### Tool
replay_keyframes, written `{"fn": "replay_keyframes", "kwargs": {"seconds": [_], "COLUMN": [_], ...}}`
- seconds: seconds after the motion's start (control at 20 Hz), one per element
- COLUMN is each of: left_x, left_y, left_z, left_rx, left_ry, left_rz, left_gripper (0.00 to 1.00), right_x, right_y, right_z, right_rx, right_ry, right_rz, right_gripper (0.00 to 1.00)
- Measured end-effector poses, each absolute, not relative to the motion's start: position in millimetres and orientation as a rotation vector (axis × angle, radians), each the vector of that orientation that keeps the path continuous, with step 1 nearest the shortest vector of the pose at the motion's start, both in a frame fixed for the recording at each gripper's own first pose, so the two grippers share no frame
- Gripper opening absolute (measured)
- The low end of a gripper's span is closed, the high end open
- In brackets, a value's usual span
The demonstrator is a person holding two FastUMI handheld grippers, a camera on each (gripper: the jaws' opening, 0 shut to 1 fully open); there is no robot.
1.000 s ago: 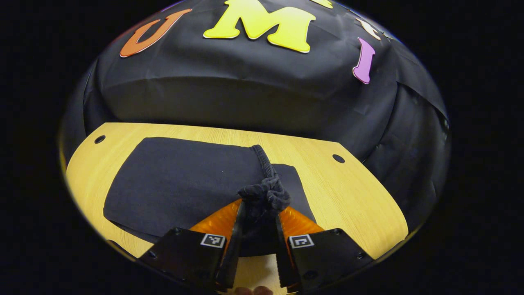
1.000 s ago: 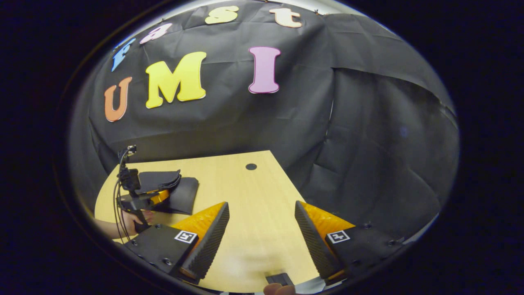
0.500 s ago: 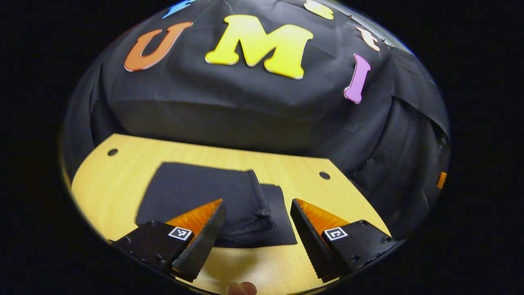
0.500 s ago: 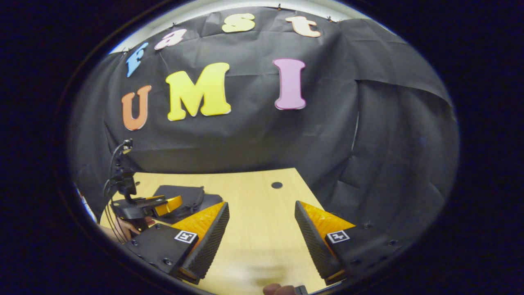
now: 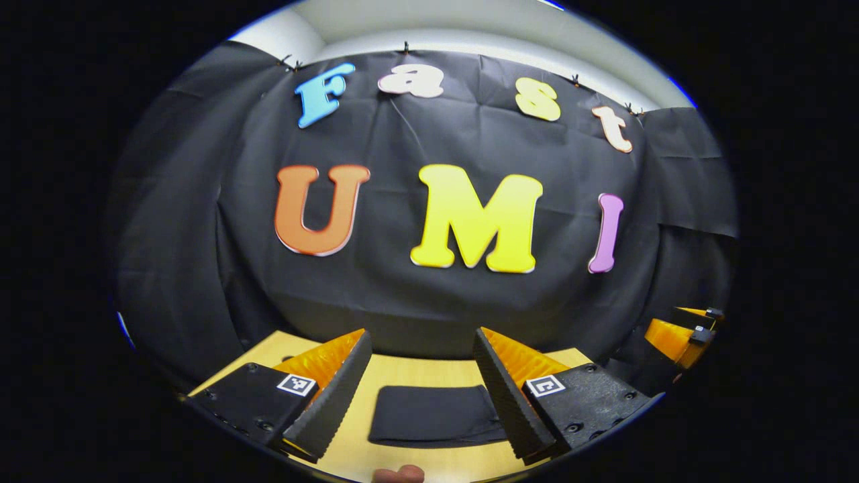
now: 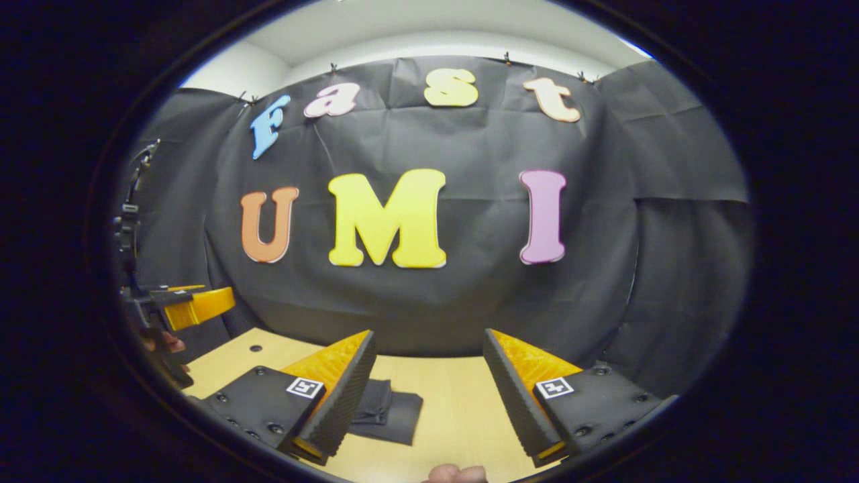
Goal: Grasp the waist and the cuffs of the jeans and fold them to make the two legs overlap; first hold the waist and fold one-third of the jeans toward the cuffs, then hold the cuffs and fold the remaining one-third in the same direction to finish folding.
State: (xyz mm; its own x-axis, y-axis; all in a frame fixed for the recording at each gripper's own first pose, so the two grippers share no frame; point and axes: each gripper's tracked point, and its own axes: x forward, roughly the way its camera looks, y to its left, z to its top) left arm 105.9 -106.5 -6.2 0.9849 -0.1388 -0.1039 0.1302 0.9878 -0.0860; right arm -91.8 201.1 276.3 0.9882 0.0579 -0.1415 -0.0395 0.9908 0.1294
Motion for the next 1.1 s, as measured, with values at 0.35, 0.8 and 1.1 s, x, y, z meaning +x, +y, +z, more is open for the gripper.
{"fn": "replay_keyframes", "kwargs": {"seconds": [0.35,0.8,1.1], "left_x": [60,51,56], "left_y": [-60,-49,-56], "left_z": [7,-1,-7], "left_rx": [-0.022,-0.05,-0.056], "left_ry": [0.045,0.058,0.072], "left_rz": [-0.036,-0.067,-0.098], "left_gripper": [0.98,0.98,0.98], "right_x": [-106,-119,-117], "right_y": [233,256,256], "right_z": [293,288,286], "right_rx": [0.092,0.083,0.084], "right_ry": [0.06,0.064,0.066], "right_rz": [0.028,0.034,0.023], "right_gripper": [0.99,0.99,0.98]}}
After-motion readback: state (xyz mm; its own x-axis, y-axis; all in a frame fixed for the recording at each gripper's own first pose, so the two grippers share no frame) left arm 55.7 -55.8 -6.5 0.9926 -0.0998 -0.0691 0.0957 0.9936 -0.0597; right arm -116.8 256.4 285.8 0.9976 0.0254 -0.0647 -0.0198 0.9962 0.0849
